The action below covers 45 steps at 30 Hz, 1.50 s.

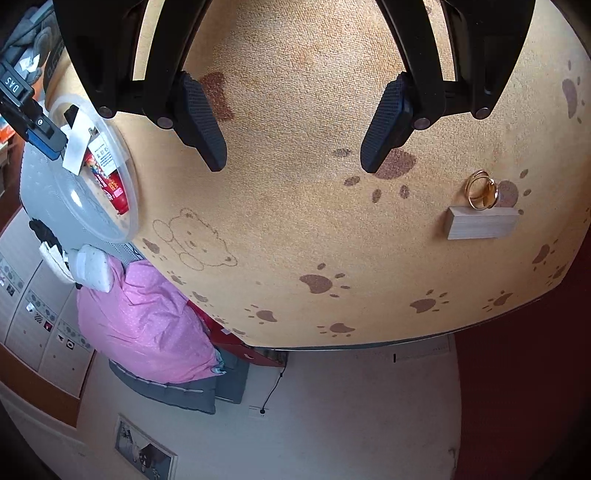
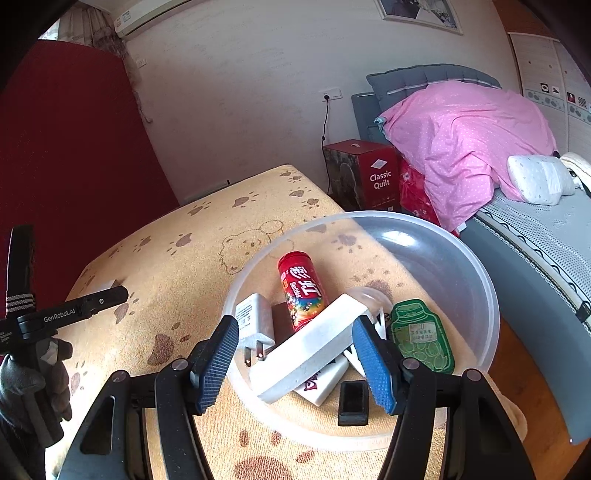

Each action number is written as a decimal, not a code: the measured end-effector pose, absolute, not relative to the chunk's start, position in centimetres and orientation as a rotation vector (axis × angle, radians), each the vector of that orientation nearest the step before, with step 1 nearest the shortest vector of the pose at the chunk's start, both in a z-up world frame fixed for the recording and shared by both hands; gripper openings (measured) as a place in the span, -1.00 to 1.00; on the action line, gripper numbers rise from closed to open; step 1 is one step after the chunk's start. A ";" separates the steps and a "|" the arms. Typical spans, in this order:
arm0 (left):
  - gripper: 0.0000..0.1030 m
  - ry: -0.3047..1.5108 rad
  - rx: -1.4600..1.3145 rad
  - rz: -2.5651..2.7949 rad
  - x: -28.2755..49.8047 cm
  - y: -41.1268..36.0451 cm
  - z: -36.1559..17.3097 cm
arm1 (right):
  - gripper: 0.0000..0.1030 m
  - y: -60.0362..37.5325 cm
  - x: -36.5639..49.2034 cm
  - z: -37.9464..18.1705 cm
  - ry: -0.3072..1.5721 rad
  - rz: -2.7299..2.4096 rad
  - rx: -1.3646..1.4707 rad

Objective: Organize rigid objects
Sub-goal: 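Move the left gripper to the gold ring and grasp it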

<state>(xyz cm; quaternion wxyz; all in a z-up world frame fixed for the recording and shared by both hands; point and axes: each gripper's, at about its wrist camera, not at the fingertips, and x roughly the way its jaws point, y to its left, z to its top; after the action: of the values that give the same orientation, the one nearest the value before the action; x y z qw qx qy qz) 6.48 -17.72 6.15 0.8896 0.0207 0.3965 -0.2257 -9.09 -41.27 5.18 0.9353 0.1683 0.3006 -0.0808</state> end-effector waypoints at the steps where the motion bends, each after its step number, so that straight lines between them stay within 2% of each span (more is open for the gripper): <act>1: 0.47 0.823 0.042 -0.460 6.6 -17.2 6.1 | 0.31 -41.1 -9.0 5.2 0.617 -0.158 0.344; 23: 0.46 0.821 -0.004 -0.173 12.3 -6.2 3.8 | 0.32 -34.1 -6.0 5.0 0.682 -0.018 0.266; 25: 0.45 0.821 -0.008 -0.158 12.8 -5.8 3.6 | 0.37 -33.6 -5.8 4.9 0.688 -0.008 0.261; 33: 0.12 0.805 0.032 -0.152 14.1 -6.2 3.2 | 0.42 -31.8 -4.6 4.8 0.708 0.029 0.244; 41: 0.07 0.815 0.039 -0.151 14.9 -6.5 2.1 | 0.43 -30.2 -3.5 4.4 0.728 0.063 0.224; 45: -0.14 0.824 0.027 -0.160 15.1 -6.3 1.9 | 0.43 -29.6 -2.9 4.4 0.736 0.076 0.215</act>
<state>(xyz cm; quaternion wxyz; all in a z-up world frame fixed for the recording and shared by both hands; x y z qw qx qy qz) 15.08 -6.31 1.92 0.9132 0.0129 0.3999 -0.0775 -2.95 -29.61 4.36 0.9268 0.1049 0.3587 0.0371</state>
